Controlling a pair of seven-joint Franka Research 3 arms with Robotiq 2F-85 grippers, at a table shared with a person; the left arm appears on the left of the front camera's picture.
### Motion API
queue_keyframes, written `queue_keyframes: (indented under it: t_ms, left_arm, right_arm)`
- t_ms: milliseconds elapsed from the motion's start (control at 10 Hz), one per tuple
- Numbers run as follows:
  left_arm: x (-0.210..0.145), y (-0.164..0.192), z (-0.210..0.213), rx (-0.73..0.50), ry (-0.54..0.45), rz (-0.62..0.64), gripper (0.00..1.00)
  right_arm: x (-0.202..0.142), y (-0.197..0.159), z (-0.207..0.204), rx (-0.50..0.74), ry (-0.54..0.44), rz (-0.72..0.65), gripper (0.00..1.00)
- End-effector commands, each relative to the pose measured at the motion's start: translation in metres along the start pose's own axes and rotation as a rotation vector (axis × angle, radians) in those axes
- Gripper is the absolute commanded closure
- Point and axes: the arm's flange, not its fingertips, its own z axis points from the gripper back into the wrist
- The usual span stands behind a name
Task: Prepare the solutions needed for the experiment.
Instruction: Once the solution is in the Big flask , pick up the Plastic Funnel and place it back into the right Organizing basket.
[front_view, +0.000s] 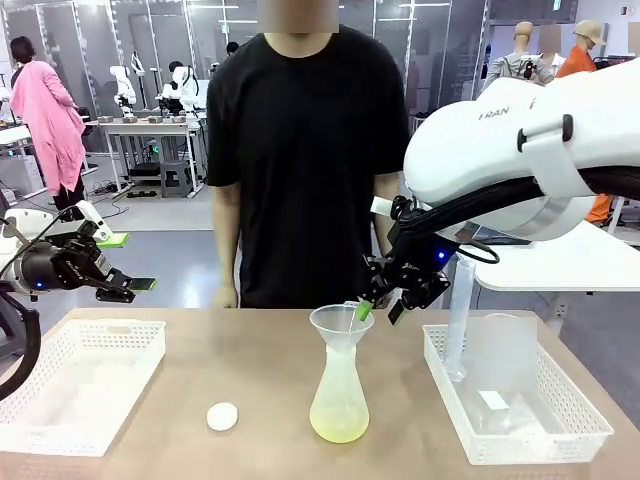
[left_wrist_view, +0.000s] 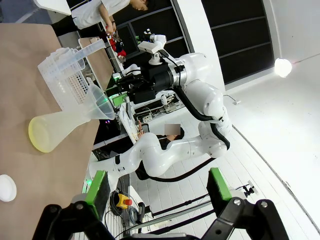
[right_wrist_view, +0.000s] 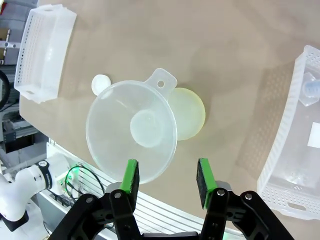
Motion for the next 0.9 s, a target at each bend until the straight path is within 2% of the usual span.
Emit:
queue_keyframes:
  t_ms: [0,800]
  left_arm:
    - [0.001,-0.001,0.0,-0.001,0.001,-0.008,0.0]
    - [0.001,-0.001,0.0,-0.001,0.001,-0.008,0.0]
  right_arm:
    - [0.01,0.007,-0.005,-0.019,0.017,-0.051,0.41]
    - [0.028,0.009,-0.033,-0.032,0.061,-0.112,0.41]
